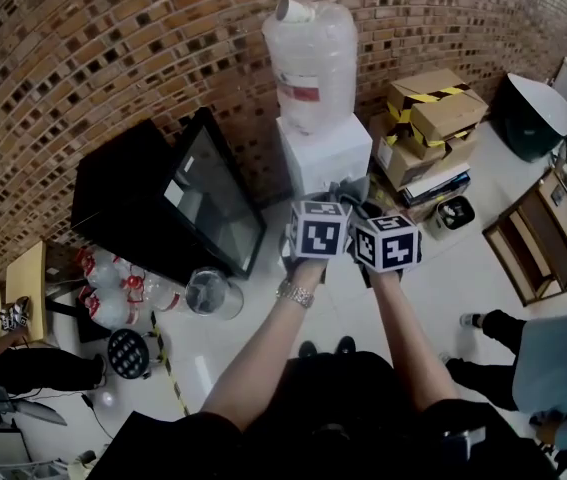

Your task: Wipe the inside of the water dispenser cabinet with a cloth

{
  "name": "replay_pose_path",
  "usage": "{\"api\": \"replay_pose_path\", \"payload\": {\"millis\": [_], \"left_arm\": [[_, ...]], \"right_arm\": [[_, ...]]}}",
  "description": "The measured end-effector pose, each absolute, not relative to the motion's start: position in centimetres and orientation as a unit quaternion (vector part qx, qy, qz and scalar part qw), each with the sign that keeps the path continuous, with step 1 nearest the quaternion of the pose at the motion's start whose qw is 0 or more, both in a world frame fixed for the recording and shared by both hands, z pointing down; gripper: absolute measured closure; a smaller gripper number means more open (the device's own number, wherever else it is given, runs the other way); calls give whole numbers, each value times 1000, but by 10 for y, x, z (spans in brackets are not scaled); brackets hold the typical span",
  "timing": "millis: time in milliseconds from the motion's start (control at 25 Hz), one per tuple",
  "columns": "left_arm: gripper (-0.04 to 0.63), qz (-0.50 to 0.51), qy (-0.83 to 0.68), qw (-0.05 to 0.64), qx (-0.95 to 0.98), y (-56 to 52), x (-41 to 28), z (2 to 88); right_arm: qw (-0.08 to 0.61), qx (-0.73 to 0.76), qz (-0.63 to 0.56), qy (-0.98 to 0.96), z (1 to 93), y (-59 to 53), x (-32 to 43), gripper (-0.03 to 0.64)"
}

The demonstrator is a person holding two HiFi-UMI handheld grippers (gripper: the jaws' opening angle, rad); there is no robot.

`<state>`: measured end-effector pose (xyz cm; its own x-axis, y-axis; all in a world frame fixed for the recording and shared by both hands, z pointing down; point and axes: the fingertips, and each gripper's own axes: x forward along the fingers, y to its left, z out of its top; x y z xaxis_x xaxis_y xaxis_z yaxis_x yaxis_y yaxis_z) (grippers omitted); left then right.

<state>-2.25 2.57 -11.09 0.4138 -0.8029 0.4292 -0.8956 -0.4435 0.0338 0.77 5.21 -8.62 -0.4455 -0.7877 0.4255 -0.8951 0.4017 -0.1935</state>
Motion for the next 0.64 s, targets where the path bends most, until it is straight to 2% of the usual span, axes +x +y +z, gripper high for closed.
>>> {"api": "replay_pose_path", "payload": {"millis": [640], "left_arm": [[594, 174, -515, 129, 829, 20, -29, -114]], "right_arm": [[138, 497, 203, -832, -85, 43, 2, 588]]}}
